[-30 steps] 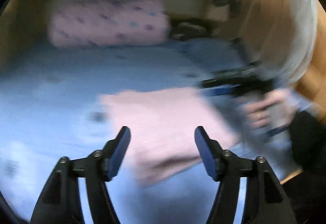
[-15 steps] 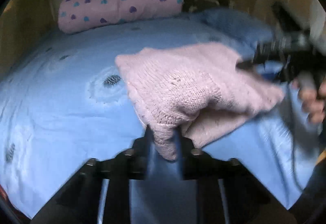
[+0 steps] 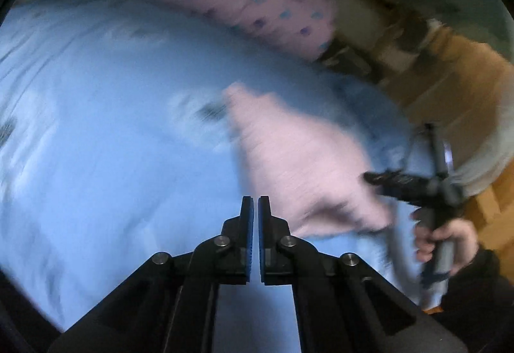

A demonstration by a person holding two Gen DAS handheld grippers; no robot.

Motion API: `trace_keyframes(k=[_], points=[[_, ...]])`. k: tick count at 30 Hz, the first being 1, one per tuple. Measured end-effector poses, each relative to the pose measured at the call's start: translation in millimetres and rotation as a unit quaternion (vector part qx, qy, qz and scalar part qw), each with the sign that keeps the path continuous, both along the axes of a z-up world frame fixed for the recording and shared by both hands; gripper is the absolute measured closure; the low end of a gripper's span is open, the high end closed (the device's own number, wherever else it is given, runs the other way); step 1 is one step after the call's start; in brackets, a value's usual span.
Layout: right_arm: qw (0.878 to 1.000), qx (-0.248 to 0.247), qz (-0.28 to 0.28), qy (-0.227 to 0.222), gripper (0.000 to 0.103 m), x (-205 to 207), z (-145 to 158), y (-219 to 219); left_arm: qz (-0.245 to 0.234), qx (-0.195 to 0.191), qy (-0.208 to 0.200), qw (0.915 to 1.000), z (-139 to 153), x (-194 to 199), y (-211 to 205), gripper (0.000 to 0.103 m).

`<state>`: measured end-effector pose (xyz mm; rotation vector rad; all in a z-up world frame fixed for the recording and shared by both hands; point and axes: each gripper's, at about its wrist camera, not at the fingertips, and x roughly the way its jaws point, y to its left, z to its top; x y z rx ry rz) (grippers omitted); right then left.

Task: Fold small clothes
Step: 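Open both tools and release the folded cardigan onto the sheet, then grasp the folded cardigan's edge with the left tool while the right tool grips beside it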

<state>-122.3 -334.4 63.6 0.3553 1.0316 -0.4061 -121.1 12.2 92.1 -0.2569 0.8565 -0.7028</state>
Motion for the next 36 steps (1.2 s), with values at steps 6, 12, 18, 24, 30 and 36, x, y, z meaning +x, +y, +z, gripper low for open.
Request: trace_keyframes(k=[6, 12, 18, 24, 30, 36], points=[[0.991, -0.078, 0.063, -0.094, 0.041, -16.3, 55.0, 65.9, -0.122, 0.006, -0.061, 0.9906, 16.4, 15.2, -60.8, 0.103], [0.986, -0.075, 0.145, 0.02, 0.053, -10.3, -15.0, 119.1, -0.124, 0.095, 0.089, 0.9838, -49.0, 24.5, -71.4, 0.103], [0.984, -0.086, 0.155, -0.015, 0.053, -23.9, 2.2, 112.5, -0.096, 0.053, 0.047, 0.9929, -14.7, 17.2, -42.0, 0.103], [0.988, -0.038, 0.116, -0.099, 0.051, -36.4, 31.3, 82.7, -0.083, -0.057, 0.049, 0.9937, -0.7, 42.0, -11.3, 0.103], [0.986, -0.047, 0.159, -0.021, 0.051, -4.7, -7.9, 101.8, -0.104, 0.078, 0.066, 0.9894, -40.3, 51.9, -56.7, 0.103], [0.99, -0.048, 0.125, -0.05, 0.047, -3.6, 17.2, 65.1, -0.08, 0.077, 0.089, 0.9898, -32.1, 53.0, -36.5, 0.103]])
